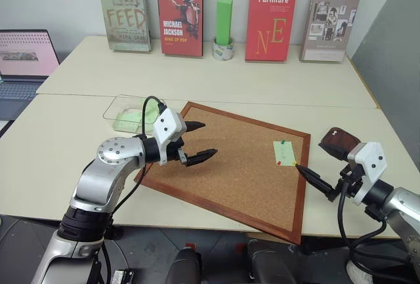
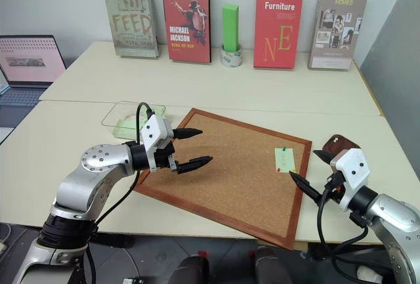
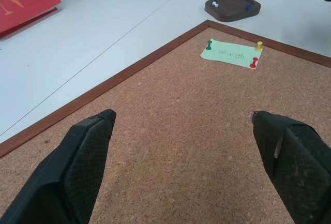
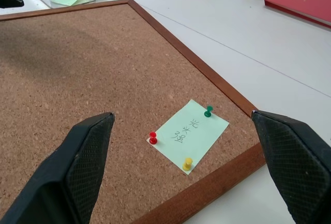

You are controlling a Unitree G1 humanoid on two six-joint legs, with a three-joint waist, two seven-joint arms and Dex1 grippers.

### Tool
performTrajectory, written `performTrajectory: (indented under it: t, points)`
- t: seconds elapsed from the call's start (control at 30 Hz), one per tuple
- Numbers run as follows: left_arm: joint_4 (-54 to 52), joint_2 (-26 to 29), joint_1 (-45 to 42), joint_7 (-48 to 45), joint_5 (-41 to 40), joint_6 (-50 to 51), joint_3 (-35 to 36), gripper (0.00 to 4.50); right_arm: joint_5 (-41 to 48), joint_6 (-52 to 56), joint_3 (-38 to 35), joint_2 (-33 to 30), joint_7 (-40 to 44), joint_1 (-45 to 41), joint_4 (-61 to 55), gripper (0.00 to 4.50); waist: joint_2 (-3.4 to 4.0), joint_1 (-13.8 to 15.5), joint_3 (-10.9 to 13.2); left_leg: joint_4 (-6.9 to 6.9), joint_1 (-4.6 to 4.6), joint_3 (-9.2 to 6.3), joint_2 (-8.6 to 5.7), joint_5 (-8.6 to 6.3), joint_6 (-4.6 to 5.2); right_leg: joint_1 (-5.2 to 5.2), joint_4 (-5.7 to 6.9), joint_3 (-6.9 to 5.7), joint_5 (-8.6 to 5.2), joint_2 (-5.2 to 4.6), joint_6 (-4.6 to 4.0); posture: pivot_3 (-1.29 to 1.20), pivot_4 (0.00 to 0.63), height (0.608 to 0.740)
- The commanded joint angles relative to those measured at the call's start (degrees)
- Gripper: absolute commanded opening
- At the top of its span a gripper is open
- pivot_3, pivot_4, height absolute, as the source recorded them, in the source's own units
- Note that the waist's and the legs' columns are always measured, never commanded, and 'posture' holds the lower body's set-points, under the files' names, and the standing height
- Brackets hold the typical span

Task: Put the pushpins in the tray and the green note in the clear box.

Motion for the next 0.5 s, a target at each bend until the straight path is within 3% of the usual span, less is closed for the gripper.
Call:
performTrajectory:
  t: [0.03, 0.5]
  points:
    - [-2.14, -0.52, 0.14, -0.81, -2.5, -0.54, 1.91, 4.47, -0.19, -0.66, -1.04, -0.57, 0.03, -0.14, -1.56, 4.5, 0.0, 0.0, 0.0, 0.0, 0.0, 0.0, 0.0, 0.0, 0.0, 0.0, 0.0, 0.0, 0.0, 0.0, 0.0, 0.0, 0.15, 0.74]
    - [-2.5, 0.73, -1.42, 0.88, -3.35, 4.12, 1.32, 4.47, -1.29, -1.72, 0.11, 0.07, 0.37, 0.02, -0.84, 4.5, 0.0, -0.01, 0.0, 0.0, 0.01, 0.0, 0.0, 0.0, 0.0, 0.0, 0.0, 0.0, 0.0, 0.0, 0.0, 0.0, 0.15, 0.74]
